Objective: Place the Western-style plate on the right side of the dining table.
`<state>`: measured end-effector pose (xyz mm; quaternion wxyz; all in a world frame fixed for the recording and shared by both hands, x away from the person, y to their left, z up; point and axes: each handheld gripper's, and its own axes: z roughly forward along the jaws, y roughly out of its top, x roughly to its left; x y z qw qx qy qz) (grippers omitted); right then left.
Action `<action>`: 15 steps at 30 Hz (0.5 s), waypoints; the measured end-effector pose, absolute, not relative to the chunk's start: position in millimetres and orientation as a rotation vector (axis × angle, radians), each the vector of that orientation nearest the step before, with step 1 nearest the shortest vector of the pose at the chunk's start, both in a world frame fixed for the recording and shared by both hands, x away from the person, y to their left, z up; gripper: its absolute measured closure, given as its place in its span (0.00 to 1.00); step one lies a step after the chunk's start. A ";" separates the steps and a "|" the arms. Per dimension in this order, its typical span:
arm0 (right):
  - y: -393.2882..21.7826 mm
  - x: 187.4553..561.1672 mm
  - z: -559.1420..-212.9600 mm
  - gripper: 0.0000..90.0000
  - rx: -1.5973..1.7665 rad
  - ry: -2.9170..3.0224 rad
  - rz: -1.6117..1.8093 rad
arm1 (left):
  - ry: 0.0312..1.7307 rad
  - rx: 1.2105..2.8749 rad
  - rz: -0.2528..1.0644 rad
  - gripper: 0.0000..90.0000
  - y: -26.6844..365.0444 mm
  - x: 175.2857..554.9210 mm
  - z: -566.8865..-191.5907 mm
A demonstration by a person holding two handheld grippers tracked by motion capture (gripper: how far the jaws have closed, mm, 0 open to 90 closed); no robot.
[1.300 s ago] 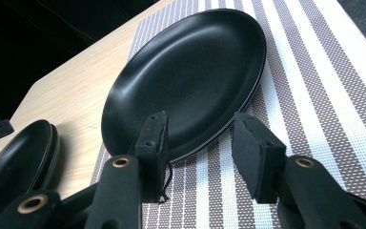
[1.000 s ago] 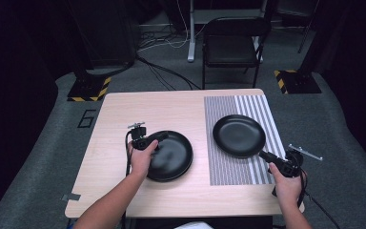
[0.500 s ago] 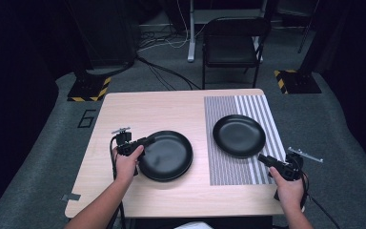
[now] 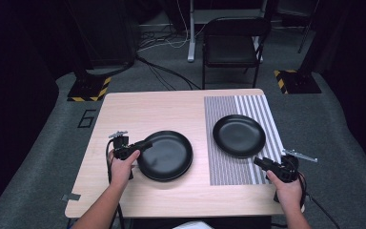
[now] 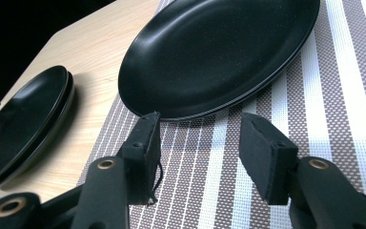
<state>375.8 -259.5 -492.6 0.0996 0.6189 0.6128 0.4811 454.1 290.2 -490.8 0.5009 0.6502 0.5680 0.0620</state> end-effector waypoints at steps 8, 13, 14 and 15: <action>-251.4 383.3 -495.5 0.54 1.786 1.885 1.392 | 1.410 1.577 0.191 0.50 311.8 450.3 -491.6; -244.2 386.9 -495.5 0.54 1.679 1.943 1.311 | 1.406 1.642 0.267 0.50 325.3 448.2 -492.1; -242.4 387.4 -495.6 0.54 1.652 1.960 1.288 | 1.399 1.651 0.286 0.50 328.3 447.3 -491.4; -240.6 387.9 -495.8 0.54 1.638 1.970 1.266 | 1.393 1.657 0.300 0.50 331.2 446.5 -490.6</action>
